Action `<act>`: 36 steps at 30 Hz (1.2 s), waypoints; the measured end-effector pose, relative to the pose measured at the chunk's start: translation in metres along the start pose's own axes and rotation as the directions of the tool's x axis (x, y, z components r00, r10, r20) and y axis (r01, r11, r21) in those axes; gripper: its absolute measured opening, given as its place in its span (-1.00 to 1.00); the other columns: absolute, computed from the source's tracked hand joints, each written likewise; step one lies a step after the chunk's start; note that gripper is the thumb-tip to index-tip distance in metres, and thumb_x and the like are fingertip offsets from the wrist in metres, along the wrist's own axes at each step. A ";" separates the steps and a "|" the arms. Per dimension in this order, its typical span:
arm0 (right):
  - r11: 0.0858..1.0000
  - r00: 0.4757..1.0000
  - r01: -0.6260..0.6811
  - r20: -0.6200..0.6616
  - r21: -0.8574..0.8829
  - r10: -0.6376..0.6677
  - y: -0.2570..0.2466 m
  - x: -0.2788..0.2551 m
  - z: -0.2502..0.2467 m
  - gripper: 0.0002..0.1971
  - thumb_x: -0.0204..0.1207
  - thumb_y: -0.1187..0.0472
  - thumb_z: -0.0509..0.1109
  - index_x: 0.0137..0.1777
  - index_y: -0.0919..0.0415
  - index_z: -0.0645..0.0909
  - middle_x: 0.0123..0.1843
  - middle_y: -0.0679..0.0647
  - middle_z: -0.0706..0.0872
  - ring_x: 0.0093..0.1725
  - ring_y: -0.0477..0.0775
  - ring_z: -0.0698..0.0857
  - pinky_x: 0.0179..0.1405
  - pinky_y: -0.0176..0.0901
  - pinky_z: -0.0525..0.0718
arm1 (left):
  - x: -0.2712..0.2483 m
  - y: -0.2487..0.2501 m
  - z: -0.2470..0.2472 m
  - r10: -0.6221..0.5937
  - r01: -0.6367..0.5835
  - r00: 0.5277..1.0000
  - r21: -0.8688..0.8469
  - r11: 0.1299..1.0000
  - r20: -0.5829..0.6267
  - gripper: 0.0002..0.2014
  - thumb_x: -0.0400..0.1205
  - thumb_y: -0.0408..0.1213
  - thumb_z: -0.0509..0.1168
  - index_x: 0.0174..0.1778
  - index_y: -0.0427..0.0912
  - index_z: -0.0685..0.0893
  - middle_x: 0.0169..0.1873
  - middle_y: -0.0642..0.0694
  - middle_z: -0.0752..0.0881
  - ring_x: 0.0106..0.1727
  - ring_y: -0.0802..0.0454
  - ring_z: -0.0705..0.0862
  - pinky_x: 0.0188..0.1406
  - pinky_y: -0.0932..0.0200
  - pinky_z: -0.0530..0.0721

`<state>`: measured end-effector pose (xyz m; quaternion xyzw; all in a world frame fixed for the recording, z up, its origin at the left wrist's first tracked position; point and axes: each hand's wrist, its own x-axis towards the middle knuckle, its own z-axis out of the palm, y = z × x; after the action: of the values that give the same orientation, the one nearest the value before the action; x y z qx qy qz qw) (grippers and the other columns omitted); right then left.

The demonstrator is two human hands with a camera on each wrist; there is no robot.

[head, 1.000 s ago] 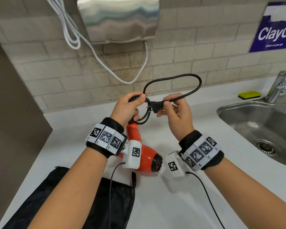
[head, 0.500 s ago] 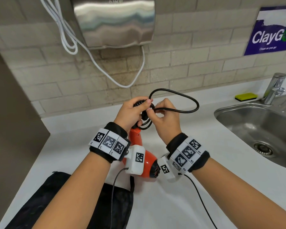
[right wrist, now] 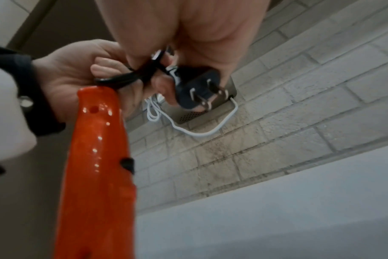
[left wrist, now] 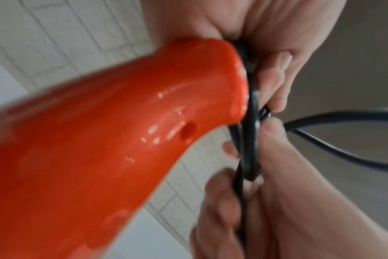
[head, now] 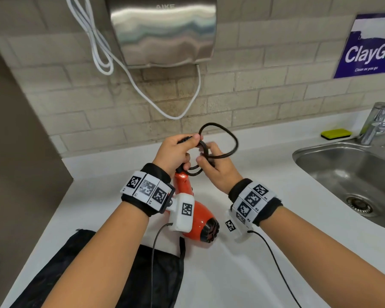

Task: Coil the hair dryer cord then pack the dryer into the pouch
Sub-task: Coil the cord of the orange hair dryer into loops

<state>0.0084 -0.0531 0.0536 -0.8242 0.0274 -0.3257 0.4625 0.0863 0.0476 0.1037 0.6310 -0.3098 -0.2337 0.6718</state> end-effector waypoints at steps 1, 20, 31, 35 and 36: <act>0.997 0.997 -0.023 0.069 -0.069 0.028 0.006 -0.003 -0.004 -0.94 0.61 0.22 0.20 -0.04 0.13 0.50 -0.48 -0.14 0.43 -0.53 -0.21 0.43 -0.42 -0.42 0.39 | 0.000 0.000 -0.003 -0.001 0.000 1.000 -0.010 1.000 -0.019 -0.85 0.63 -0.22 0.26 -0.12 -0.18 0.70 -0.24 -0.07 0.71 -0.73 0.21 0.26 -0.77 0.35 0.32; 0.877 0.952 -0.267 -0.248 -0.400 0.176 0.028 -0.007 -0.025 -0.76 0.62 0.26 0.14 0.19 0.27 0.54 0.10 0.20 0.69 -0.07 0.10 0.61 -0.02 -0.18 0.54 | -0.002 -0.001 -0.001 0.041 -0.041 0.998 -0.009 0.999 -0.054 -0.91 0.63 -0.31 0.25 -0.14 -0.13 0.66 -0.33 -0.11 0.66 -0.73 0.20 0.24 -0.77 0.36 0.33; 1.000 0.988 -0.001 -0.157 0.000 0.001 -0.027 0.017 -0.023 -0.65 0.40 0.33 0.47 -0.39 -0.01 0.38 -0.39 -0.11 0.56 -0.39 -0.27 0.56 -0.34 -0.49 0.50 | 0.000 -0.002 0.007 0.057 -0.057 0.998 0.025 0.998 -0.008 -0.89 0.64 -0.27 0.24 -0.16 -0.13 0.65 -0.40 -0.09 0.56 -0.73 0.20 0.25 -0.76 0.36 0.33; 0.999 0.991 -0.039 -0.130 0.004 0.039 -0.021 0.018 -0.020 -0.61 0.33 0.35 0.53 -0.38 0.02 0.34 -0.36 -0.08 0.52 -0.29 -0.04 0.58 -0.24 -0.20 0.58 | 0.000 -0.002 0.004 0.061 -0.063 0.997 0.039 0.997 0.050 -0.91 0.63 -0.31 0.25 -0.14 -0.13 0.65 -0.45 -0.09 0.49 -0.72 0.23 0.26 -0.77 0.36 0.33; 0.999 0.991 -0.046 -0.121 0.029 0.049 -0.020 0.018 -0.021 -0.61 0.32 0.36 0.53 -0.36 0.02 0.34 -0.32 -0.07 0.54 -0.25 0.01 0.61 -0.19 -0.12 0.62 | 0.000 -0.002 0.003 0.067 -0.070 0.996 0.045 0.997 0.054 -0.92 0.62 -0.32 0.26 -0.14 -0.13 0.66 -0.47 -0.08 0.48 -0.72 0.23 0.26 -0.77 0.36 0.33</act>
<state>0.0058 -0.0635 0.0862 -0.7959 0.0709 -0.3643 0.4783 0.0839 0.0451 0.1018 0.6293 -0.3542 -0.2197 0.6560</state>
